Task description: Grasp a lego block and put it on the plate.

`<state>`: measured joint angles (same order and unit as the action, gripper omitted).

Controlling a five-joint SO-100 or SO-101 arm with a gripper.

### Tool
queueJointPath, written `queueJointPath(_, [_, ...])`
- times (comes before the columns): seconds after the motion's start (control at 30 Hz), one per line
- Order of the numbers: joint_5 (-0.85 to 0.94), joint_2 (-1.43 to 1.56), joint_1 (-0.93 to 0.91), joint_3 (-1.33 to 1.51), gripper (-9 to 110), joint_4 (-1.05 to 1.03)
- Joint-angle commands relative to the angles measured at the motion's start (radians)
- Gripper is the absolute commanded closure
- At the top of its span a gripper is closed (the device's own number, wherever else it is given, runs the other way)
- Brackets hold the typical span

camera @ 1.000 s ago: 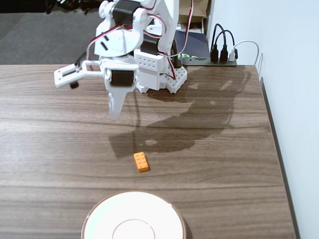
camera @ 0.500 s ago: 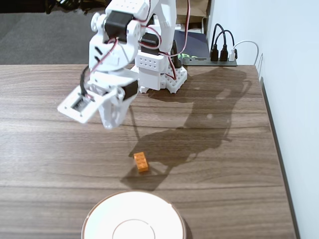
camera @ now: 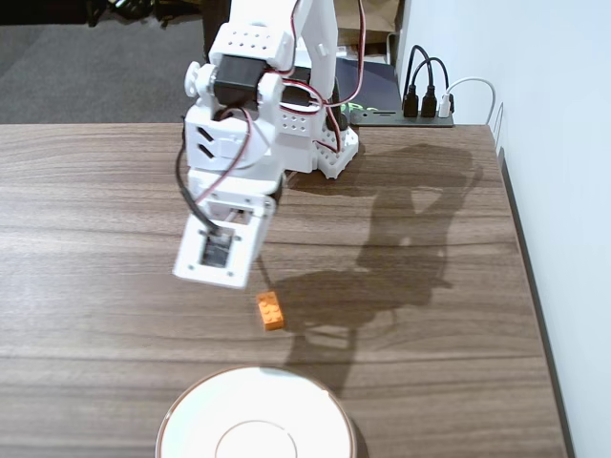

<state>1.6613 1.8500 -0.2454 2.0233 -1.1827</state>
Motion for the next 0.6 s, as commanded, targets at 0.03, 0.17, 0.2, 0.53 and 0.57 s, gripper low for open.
queueJointPath(0.03, [0.038, 0.009, 0.051, -0.048, 96, -0.028])
queueJointPath(0.17, [0.052, 0.000, 0.071, -0.051, 89, -0.026])
queueJointPath(0.2, [0.054, -0.008, 0.072, -0.052, 88, -0.021])
queueJointPath(0.53, [0.066, -0.097, 0.063, -0.054, 75, 0.020])
queueJointPath(0.57, [0.066, -0.104, 0.060, -0.054, 75, 0.029])
